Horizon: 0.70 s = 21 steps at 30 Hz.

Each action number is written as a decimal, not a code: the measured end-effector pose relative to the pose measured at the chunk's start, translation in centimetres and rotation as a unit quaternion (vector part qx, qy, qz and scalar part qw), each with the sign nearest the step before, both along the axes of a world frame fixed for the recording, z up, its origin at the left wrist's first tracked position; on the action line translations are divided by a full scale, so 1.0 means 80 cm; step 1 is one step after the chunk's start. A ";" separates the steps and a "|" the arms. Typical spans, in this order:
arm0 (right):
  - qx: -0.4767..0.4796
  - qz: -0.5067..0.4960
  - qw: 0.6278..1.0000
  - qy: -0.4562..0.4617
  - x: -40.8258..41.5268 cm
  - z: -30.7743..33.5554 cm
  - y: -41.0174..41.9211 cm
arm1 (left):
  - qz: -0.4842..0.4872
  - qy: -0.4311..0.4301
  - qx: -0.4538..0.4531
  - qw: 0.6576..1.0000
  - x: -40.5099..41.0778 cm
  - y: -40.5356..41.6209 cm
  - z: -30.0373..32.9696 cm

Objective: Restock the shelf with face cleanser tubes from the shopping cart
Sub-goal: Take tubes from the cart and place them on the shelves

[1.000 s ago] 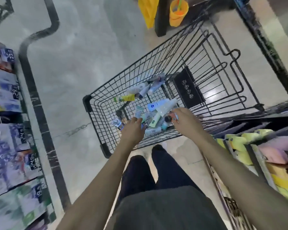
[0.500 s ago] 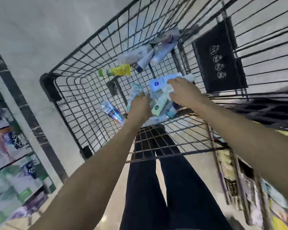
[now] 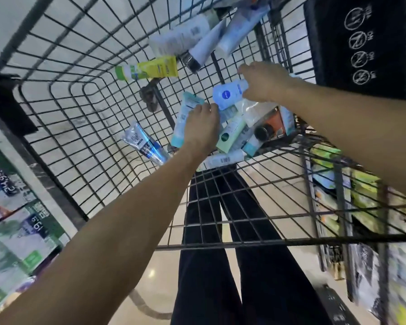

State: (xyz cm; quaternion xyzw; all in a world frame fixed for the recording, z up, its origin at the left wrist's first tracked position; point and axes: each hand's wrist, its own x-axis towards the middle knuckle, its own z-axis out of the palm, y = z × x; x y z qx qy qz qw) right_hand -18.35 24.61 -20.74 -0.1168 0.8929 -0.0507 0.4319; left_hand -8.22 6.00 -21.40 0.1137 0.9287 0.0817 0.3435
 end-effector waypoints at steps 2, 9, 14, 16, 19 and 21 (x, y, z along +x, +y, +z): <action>0.006 0.018 1.000 -0.006 -0.008 0.004 0.002 | -0.002 -0.012 -0.003 1.000 -0.004 0.001 0.007; -0.082 -0.074 0.994 0.020 -0.005 0.034 0.014 | 0.093 -0.053 0.004 0.994 -0.021 -0.019 0.048; -0.288 -0.409 0.866 -0.005 0.007 0.117 0.006 | 0.354 -0.171 0.190 0.900 -0.034 -0.049 0.122; -0.356 -0.520 0.775 -0.036 0.020 0.162 -0.001 | 0.444 -0.197 0.260 0.834 -0.036 -0.057 0.169; -0.421 -0.626 0.653 -0.067 0.046 0.238 -0.006 | 0.511 -0.236 0.354 0.747 -0.037 -0.065 0.247; -0.454 -0.640 0.617 -0.059 0.069 0.295 -0.009 | 0.514 -0.247 0.410 0.711 -0.034 -0.064 0.304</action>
